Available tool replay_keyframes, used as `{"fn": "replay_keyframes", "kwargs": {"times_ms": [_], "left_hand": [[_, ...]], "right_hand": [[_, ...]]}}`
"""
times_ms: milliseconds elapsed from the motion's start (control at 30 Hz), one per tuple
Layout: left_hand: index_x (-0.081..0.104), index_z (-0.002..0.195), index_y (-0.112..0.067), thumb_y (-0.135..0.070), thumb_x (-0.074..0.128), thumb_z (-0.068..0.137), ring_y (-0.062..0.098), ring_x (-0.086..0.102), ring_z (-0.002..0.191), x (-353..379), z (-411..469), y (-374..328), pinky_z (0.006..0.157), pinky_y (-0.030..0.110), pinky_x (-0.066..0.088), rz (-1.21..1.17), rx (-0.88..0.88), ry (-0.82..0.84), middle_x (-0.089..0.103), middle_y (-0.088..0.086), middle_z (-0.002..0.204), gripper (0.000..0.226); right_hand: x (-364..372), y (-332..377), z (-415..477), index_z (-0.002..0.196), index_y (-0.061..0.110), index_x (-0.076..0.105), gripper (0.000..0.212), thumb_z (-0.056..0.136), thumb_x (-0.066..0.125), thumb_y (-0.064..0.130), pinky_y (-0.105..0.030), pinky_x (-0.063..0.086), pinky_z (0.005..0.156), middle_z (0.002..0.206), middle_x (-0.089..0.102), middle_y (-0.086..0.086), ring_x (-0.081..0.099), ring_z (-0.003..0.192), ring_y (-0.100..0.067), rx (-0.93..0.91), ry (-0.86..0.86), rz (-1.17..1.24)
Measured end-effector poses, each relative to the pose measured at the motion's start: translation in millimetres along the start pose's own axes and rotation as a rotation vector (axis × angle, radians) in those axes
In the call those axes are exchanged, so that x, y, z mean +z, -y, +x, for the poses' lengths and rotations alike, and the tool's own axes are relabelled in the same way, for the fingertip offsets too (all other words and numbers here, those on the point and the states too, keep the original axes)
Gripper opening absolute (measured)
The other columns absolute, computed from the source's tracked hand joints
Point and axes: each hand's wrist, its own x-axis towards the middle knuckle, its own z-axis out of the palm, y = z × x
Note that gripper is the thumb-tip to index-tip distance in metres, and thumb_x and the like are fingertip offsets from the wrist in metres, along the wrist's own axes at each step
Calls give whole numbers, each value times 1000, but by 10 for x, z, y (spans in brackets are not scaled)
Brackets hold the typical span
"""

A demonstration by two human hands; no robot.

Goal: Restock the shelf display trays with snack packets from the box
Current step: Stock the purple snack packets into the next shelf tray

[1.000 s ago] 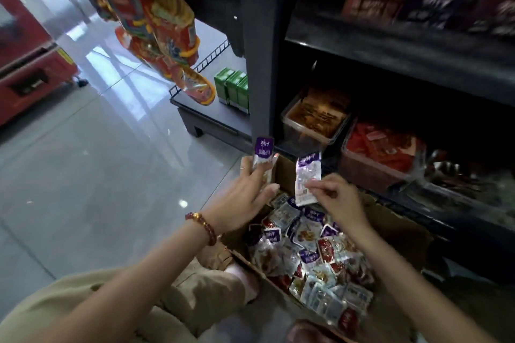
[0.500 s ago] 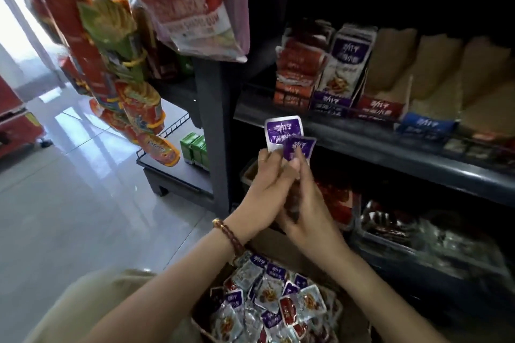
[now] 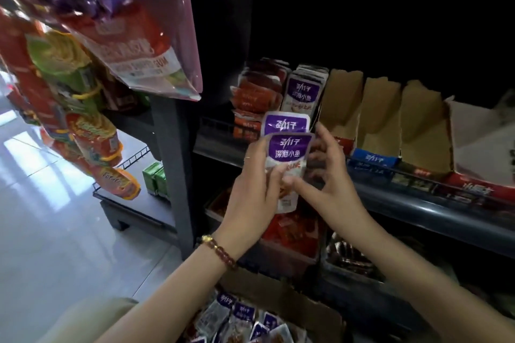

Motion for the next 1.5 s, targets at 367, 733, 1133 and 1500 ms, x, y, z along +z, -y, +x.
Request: {"fn": "replay_keyframes", "kwargs": {"times_ms": [367,733,1133,1500], "left_hand": [[50,128,-23,-33,61,90,4,67,94,-60,201,133,75,31,58,8,-29,34,67,-9,110,41],[59,117,-24,-44,71,73,1,68,83,42,177,63,71,25,57,31,-213,29,70,-10,96,50],[70,82,-19,-38,71,71,3,66,64,-67,164,75,57,20,52,-30,-198,-50,71,-6,78,21],[37,142,-25,-32,57,91,-4,55,75,-129,277,430,52,6,40,596,33,34,50,-14,117,56]], "right_hand": [[-46,-14,103,112,28,57,38,74,62,33,-15,47,56,86,71,11,66,72,-2,333,12,505],[-11,-12,160,119,2,56,27,94,51,14,-12,44,47,83,63,-2,60,57,0,333,-236,765],[-89,19,257,110,12,55,23,91,55,25,-17,35,36,72,66,2,52,46,-8,233,-1,341],[-353,-2,877,116,13,44,24,95,55,13,-15,44,56,91,58,3,56,63,1,-182,-516,252]]}}
